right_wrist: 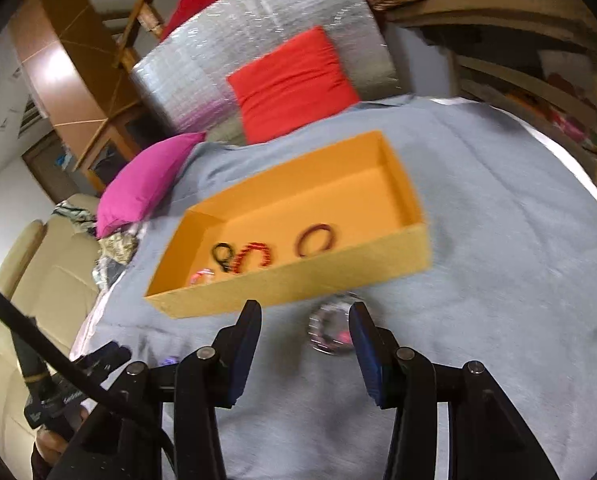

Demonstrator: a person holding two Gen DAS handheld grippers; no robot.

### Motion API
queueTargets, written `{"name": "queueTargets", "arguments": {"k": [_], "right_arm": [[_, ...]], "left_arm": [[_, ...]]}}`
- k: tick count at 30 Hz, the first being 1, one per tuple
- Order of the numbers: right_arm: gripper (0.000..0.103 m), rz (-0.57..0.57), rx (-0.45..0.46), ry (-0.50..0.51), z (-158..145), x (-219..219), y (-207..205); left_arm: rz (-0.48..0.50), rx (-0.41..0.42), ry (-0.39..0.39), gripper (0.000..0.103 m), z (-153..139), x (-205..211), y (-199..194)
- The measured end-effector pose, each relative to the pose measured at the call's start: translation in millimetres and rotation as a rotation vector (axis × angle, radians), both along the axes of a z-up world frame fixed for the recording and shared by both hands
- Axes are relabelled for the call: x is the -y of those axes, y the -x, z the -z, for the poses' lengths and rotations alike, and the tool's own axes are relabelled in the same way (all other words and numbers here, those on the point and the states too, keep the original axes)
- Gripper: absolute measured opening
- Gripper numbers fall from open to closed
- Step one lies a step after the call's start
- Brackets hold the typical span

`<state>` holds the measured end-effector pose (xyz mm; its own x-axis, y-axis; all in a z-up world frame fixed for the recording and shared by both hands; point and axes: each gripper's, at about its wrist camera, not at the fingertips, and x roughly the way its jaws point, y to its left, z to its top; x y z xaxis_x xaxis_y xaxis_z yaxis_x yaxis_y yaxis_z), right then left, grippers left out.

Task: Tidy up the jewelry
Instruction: 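Withdraw left tool toward the white bead bracelet while right tool moves over the wire bangle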

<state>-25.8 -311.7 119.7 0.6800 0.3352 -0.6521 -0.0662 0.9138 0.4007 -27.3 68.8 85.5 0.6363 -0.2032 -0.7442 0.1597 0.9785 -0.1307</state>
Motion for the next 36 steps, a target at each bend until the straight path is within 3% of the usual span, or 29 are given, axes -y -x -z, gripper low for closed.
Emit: {"name": "queueTargets", "arguments": {"k": [4,10,12,14,15,20,26,29,36], "right_arm": [[0.049,0.049,-0.098,-0.022,21.0,23.0,-9.3],[0.043,0.058,-0.208,-0.073,46.4,23.4,-35.7],[0.045,0.044,-0.198,-0.012,45.0,12.1,-38.8],[0.066,0.004,-0.179,0.063,44.4,-3.7,-40.5],[0.07,-0.02,-0.172,0.115,45.2,-12.8,-41.5],[0.07,-0.079,-0.177,0.277,59.2,-42.3,-46.8],[0.07,-0.094,-0.185,0.4,76.7,-64.5,-55.0],[0.064,-0.075,-0.177,0.388,78.5,-61.2,-52.9],[0.063,-0.058,-0.17,0.331,72.9,-47.8,-52.3]], "left_arm": [[0.026,-0.002,-0.06,0.066,8.6,3.4,3.2],[0.038,-0.015,-0.021,0.066,10.5,10.3,-6.7],[0.079,-0.008,-0.011,0.067,8.7,22.6,-6.3],[0.119,-0.008,-0.015,0.075,8.9,36.8,-3.9],[0.138,-0.01,-0.021,0.076,9.6,43.5,-2.5],[0.21,-0.049,-0.097,0.076,21.2,70.8,-0.2],[0.166,-0.092,-0.065,0.076,27.2,58.4,-7.2],[0.157,-0.109,-0.043,0.076,30.3,53.9,-9.8],[0.238,-0.114,-0.024,0.076,32.4,72.6,-10.8]]}}
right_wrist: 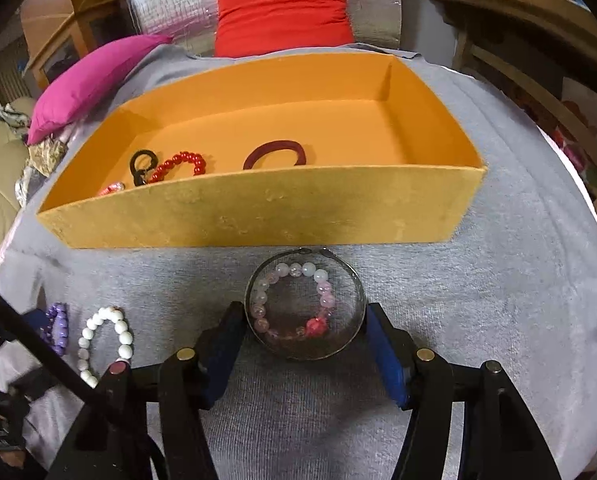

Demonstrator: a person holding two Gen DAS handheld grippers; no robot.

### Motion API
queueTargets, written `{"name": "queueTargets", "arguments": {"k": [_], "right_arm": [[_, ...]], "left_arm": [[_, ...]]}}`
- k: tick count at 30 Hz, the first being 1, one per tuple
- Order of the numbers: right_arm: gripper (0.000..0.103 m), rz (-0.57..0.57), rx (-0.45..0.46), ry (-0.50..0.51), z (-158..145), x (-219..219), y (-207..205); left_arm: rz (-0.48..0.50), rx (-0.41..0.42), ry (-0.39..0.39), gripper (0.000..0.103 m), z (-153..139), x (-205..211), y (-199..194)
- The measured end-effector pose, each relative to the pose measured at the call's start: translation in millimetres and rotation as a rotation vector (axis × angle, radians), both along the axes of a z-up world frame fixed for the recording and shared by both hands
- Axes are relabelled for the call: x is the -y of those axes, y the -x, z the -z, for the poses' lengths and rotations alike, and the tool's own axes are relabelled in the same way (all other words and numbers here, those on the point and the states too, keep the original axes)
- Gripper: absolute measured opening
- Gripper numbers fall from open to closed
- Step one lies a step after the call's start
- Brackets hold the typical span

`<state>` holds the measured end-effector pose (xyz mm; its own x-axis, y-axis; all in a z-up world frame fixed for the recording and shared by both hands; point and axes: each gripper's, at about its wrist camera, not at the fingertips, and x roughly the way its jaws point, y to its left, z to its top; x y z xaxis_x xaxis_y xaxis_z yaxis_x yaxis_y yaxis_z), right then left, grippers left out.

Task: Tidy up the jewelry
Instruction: 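Withdraw left tool toward the white bead bracelet while right tool moves over the wire bangle, then grasp the white bead bracelet with left tool while right tool grasps the thin wire bangle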

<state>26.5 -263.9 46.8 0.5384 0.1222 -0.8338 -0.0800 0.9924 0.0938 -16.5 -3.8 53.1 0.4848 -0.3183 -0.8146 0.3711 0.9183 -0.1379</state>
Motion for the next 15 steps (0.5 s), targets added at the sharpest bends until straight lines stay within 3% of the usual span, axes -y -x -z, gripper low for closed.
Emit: {"name": "queueTargets", "arguments": {"k": [8,15], "right_arm": [[0.063,0.027,0.028,-0.182,-21.8,34.5,12.1],[0.064,0.07,0.023,-0.231,-25.1,51.8,16.2]], "left_arm": [[0.08,-0.029,0.001,0.076,11.9,36.3,-4.7],[0.081,-0.023,-0.028,0.076,22.1,51.3,-13.1]]}}
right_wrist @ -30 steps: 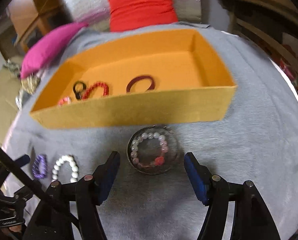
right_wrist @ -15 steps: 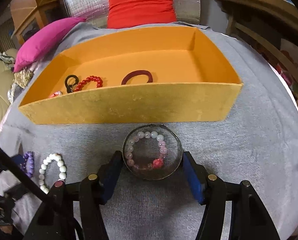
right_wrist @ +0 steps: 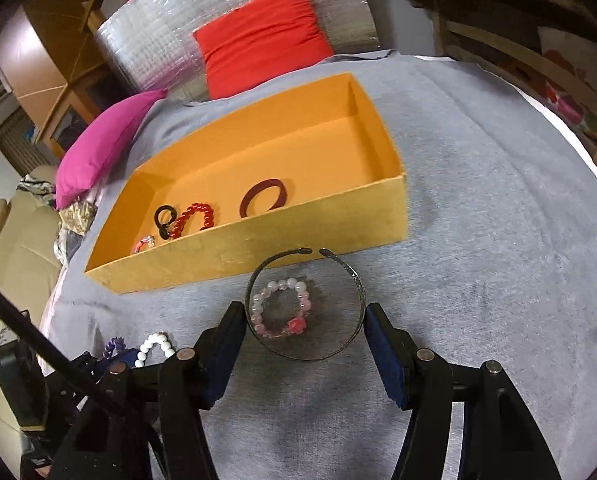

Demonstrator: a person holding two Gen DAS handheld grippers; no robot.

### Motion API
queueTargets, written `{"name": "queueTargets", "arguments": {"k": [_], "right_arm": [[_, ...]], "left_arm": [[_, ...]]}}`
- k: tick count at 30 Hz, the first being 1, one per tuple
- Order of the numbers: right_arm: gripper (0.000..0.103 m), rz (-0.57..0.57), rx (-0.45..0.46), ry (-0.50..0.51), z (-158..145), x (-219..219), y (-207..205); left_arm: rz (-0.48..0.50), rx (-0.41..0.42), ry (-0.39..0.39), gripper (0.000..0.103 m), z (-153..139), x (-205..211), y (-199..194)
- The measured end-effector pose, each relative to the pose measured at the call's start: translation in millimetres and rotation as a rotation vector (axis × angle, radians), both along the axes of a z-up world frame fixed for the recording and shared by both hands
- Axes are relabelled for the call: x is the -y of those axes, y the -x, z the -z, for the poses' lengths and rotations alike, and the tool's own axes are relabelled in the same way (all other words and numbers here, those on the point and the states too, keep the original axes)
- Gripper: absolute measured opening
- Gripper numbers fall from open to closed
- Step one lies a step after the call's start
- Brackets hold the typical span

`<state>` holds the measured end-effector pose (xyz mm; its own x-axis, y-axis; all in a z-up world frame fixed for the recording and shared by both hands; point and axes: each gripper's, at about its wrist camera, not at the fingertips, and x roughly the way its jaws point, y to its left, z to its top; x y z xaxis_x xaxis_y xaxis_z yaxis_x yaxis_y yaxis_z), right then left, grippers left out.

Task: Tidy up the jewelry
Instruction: 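Grasp the white bead bracelet with left tool while right tool grasps the thin wire bangle, then lift both held items and carry them over the orange box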

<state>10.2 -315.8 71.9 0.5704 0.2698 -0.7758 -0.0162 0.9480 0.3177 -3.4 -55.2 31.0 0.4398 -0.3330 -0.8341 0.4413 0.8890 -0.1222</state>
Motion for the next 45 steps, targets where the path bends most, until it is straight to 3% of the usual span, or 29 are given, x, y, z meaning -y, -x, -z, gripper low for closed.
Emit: {"name": "queueTargets", "arguments": {"k": [3,5,7,8,14,16,29,45], "right_arm": [[0.063,0.008,-0.002,-0.01,-1.5,3.1,1.1],[0.064,0.006,0.0,-0.015,-2.0,1.7,2.2],[0.063,0.002,0.004,-0.014,-2.1,-0.8,1.2],[0.063,0.0,0.006,-0.013,-2.4,-1.7,1.4],[0.064,-0.002,0.014,-0.022,-3.6,-6.0,1.8],[0.063,-0.004,0.019,-0.024,-4.9,-7.3,1.8],[0.064,-0.004,0.035,-0.028,-8.2,-10.7,1.9],[0.064,0.004,0.189,-0.049,-37.4,-11.6,14.0]], "left_arm": [[0.002,0.023,-0.009,0.075,1.3,4.8,0.1],[0.009,0.051,-0.033,0.05,0.6,8.8,2.9],[0.015,0.064,-0.032,0.035,-0.8,9.7,3.3],[0.015,0.061,-0.022,0.021,-1.3,9.5,2.5],[0.005,0.079,0.007,0.019,-7.6,-6.8,5.6],[0.001,0.091,0.02,0.01,-11.7,-11.6,8.4],[-0.019,0.119,0.059,0.01,-21.0,-29.0,10.0],[-0.024,0.324,0.199,0.01,-98.3,-49.2,35.8]]}}
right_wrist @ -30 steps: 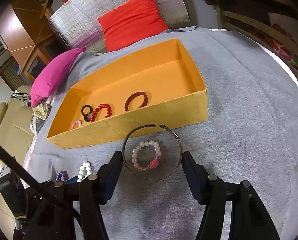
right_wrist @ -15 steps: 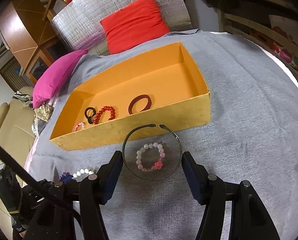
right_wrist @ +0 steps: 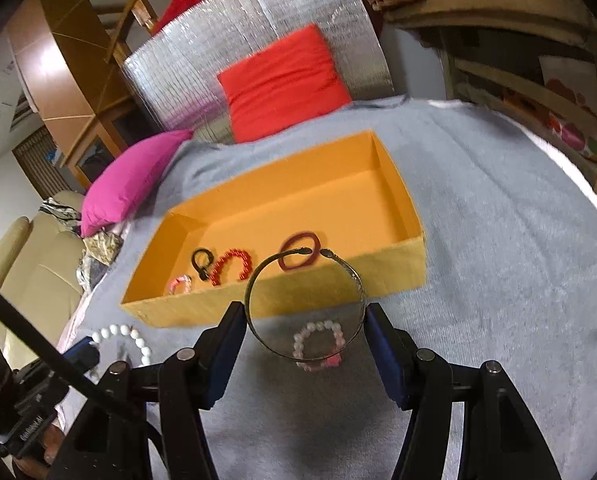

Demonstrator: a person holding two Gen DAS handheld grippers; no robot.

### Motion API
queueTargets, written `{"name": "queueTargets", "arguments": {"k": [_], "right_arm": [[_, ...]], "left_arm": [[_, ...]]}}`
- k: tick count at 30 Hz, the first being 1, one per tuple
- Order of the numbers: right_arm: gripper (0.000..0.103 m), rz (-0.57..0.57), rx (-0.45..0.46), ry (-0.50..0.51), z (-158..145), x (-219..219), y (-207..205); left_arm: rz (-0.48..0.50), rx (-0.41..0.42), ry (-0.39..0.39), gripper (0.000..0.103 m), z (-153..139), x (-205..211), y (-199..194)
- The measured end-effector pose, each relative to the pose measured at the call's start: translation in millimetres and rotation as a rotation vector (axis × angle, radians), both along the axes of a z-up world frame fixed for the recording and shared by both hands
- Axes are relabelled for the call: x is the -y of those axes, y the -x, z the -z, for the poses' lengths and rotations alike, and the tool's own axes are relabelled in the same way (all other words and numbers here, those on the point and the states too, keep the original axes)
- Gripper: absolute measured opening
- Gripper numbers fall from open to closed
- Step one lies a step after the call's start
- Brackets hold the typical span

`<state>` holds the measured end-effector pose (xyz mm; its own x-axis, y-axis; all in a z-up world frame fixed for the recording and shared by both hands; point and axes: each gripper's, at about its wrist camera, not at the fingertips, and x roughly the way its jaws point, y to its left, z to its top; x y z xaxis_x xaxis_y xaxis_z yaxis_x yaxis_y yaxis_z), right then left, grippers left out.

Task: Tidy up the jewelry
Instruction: 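Lift both held items and carry them over the orange box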

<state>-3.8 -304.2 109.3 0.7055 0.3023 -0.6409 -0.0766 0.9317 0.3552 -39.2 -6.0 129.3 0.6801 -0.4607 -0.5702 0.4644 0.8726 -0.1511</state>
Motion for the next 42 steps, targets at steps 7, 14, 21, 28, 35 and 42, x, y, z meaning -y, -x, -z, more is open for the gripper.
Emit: {"name": "queueTargets", "arguments": {"k": [7,14,21,28,35,42], "right_arm": [[0.064,-0.015,0.094,-0.005,-19.2,-10.2,-17.0],[0.064,-0.004,0.04,-0.028,-21.7,-18.4,-67.3],[0.064,0.025,-0.022,-0.041,-12.8,-10.7,-122.4],[0.064,0.049,-0.122,-0.012,8.8,-8.8,-160.3],[0.064,0.082,-0.179,-0.016,22.3,-2.9,-172.5],[0.064,0.094,-0.203,-0.012,31.1,-5.6,-176.2]], "left_arm": [[-0.027,0.039,0.031,0.01,-28.8,7.8,-26.2],[-0.012,0.024,0.031,0.01,-49.0,33.6,-93.2],[-0.052,-0.035,0.047,0.01,-33.6,48.2,-157.3],[-0.067,-0.135,0.05,0.01,-3.0,54.3,-203.7],[-0.092,-0.213,0.028,0.01,23.6,52.9,-225.8],[-0.099,-0.249,0.003,0.01,32.4,51.6,-228.2]]}}
